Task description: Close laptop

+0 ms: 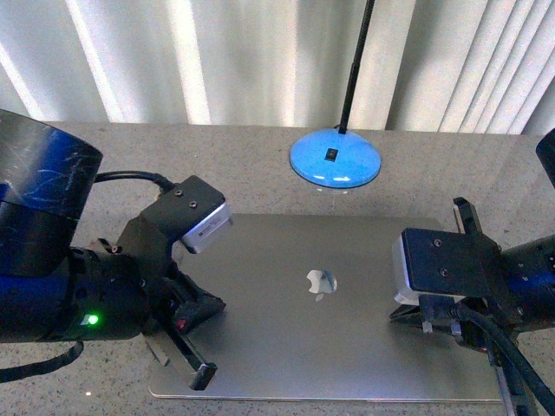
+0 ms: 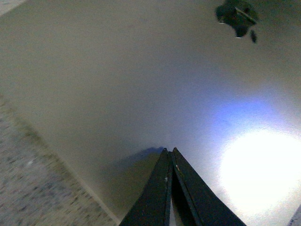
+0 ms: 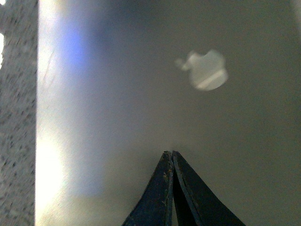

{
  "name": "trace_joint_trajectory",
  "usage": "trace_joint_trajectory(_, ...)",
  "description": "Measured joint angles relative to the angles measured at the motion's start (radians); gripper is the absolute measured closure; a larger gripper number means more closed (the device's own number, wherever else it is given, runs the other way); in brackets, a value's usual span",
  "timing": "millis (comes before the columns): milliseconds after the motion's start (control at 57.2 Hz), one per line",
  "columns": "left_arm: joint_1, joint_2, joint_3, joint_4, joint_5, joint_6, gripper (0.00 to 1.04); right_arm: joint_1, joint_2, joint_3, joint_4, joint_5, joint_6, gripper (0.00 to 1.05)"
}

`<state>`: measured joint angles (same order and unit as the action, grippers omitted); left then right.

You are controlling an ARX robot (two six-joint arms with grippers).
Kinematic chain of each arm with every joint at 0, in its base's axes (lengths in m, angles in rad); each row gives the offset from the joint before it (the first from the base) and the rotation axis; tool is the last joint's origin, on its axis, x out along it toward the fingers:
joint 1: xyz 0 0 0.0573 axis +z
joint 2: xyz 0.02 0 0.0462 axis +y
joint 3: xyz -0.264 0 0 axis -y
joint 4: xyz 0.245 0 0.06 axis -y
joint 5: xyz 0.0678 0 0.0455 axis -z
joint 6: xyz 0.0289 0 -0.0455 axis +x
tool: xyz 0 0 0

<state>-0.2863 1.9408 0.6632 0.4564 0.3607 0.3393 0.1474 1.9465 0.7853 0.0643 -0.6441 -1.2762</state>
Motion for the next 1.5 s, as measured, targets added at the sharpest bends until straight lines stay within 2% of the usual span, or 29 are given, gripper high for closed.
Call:
trace_joint_trajectory(140,0.057,-0.065,-0.031,0.100,-0.032,-0.096,1.01,-0.011,-0.078,-0.024,0.148,-0.058,0.161,1.01)
trace_joint_trajectory(210,0.097,-0.116,-0.045,0.199,-0.081,-0.184,1.00,-0.018,-0.136,-0.036,0.270,-0.042,0.280,0.94)
trace_joint_trajectory(245,0.114,-0.138,-0.049,0.239,-0.109,-0.213,0.97,-0.023,-0.167,-0.040,0.349,-0.013,0.387,0.89)
trace_joint_trajectory(350,0.163,-0.213,-0.049,0.333,-0.183,-0.375,0.80,-0.034,-0.218,-0.035,0.487,0.027,0.613,0.75)
trace_joint_trajectory(402,0.179,-0.230,-0.049,0.338,-0.193,-0.435,0.70,-0.042,-0.230,-0.035,0.499,0.031,0.730,0.62)
trace_joint_trajectory(507,0.169,-0.211,-0.058,0.335,-0.180,-0.484,0.45,-0.040,-0.212,-0.046,0.498,0.034,0.814,0.39)
trace_joint_trajectory(577,0.166,-0.210,-0.059,0.338,-0.184,-0.492,0.34,-0.039,-0.211,-0.048,0.498,0.033,0.829,0.28)
trace_joint_trajectory(612,0.156,-0.195,-0.074,0.410,-0.254,-0.467,0.37,-0.039,-0.211,-0.048,0.498,0.033,0.834,0.21)
trace_joint_trajectory(682,0.153,-0.177,-0.150,0.663,-0.423,-0.411,0.49,-0.040,-0.212,-0.048,0.499,0.033,0.839,0.11)
trace_joint_trajectory(700,0.154,-0.177,-0.162,0.690,-0.438,-0.406,0.51,-0.036,-0.210,-0.053,0.516,0.066,0.859,0.09)
trace_joint_trajectory(717,0.156,-0.179,-0.187,0.741,-0.457,-0.398,0.55,-0.030,-0.207,-0.060,0.544,0.098,0.866,0.10)
trace_joint_trajectory(734,0.158,-0.181,-0.199,0.761,-0.463,-0.393,0.56,-0.019,-0.204,-0.084,0.623,0.192,0.910,0.12)
trace_joint_trajectory(752,0.162,-0.190,-0.219,0.795,-0.467,-0.387,0.60,-0.014,-0.203,-0.098,0.665,0.243,0.929,0.14)
trace_joint_trajectory(787,0.167,-0.210,-0.248,0.822,-0.470,-0.379,0.65,-0.002,-0.201,-0.154,0.825,0.448,1.010,0.21)
trace_joint_trajectory(839,0.176,-0.259,-0.288,0.832,-0.466,-0.367,0.74,0.000,-0.217,-0.225,0.982,0.616,1.104,0.30)
trace_joint_trajectory(892,0.185,-0.307,-0.327,0.832,-0.460,-0.361,0.83,-0.003,-0.258,-0.285,1.076,0.730,1.165,0.39)
trace_joint_trajectory(927,0.192,-0.343,-0.357,0.829,-0.457,-0.359,0.91,-0.010,-0.291,-0.314,1.102,0.757,1.187,0.44)
trace_joint_trajectory(997,0.202,-0.400,-0.401,0.813,-0.446,-0.359,1.02,-0.027,-0.360,-0.373,1.116,0.760,1.227,0.57)
trace_joint_trajectory(1102,0.208,-0.488,-0.455,0.777,-0.428,-0.349,1.01,-0.047,-0.429,-0.456,1.112,0.750,1.249,0.75)
trace_joint_trajectory(1154,0.217,-0.581,-0.475,0.683,-0.421,-0.347,1.01,-0.055,-0.480,-0.504,1.102,0.735,1.255,0.87)
trace_joint_trajectory(1242,0.266,-0.685,-0.510,0.633,-0.368,-0.347,1.01,-0.064,-0.552,-0.554,1.083,0.719,1.257,1.02)
trace_joint_trajectory(1364,0.285,-0.784,-0.551,0.577,-0.366,-0.347,1.01,-0.080,-0.647,-0.612,1.045,0.711,1.262,1.02)
trace_joint_trajectory(1417,0.284,-0.830,-0.570,0.545,-0.360,-0.346,1.01,-0.116,-0.695,-0.637,1.020,0.654,1.262,1.02)
trace_joint_trajectory(1504,0.285,-0.905,-0.593,0.494,-0.360,-0.347,1.01,-0.141,-0.769,-0.670,0.979,0.650,1.263,1.02)
